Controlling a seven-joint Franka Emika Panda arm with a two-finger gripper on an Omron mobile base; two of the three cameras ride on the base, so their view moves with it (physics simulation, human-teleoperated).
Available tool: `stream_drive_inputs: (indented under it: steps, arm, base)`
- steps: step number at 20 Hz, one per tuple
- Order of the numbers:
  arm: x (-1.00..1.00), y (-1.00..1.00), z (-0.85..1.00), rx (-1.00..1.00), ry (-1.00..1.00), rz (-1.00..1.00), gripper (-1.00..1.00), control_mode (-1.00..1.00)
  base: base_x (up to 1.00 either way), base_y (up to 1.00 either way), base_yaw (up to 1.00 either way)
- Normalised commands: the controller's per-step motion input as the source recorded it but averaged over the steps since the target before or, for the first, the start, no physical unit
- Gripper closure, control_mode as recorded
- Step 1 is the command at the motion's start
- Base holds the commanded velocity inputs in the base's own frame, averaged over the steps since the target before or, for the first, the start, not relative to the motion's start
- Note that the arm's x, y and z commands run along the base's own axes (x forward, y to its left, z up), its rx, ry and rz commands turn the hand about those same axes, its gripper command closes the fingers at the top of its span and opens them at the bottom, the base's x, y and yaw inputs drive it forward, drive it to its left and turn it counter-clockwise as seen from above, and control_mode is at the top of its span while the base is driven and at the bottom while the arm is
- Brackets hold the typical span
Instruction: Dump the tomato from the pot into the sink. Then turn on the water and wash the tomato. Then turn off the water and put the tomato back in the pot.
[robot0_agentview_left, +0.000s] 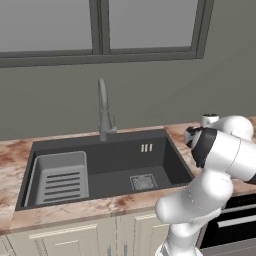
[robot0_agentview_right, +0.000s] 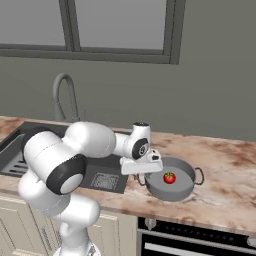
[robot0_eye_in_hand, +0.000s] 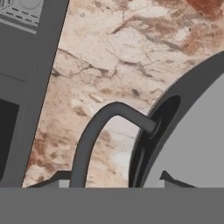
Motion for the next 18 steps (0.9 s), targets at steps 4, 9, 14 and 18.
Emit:
stream_drive_inputs:
  steps: [4,9,14,18]
  arm:
    - [0.0,0.3,0.0,0.0,0.0,0.03,1.0,-1.0]
    - [-0.02,0.43,0.21,0.0,0.0,0.09,1.0,-1.0]
    - [-0.09,0.45,0.52,0.0,0.0,0.17,1.0,-1.0]
    - [-0.08,0.55,0.54,0.0,0.0,0.17,1.0,-1.0]
  base:
    - [0.0,0.0,0.0]
    - [0.0,0.0,0.0]
    - [0.0,0.0,0.0]
    - [0.0,0.0,0.0]
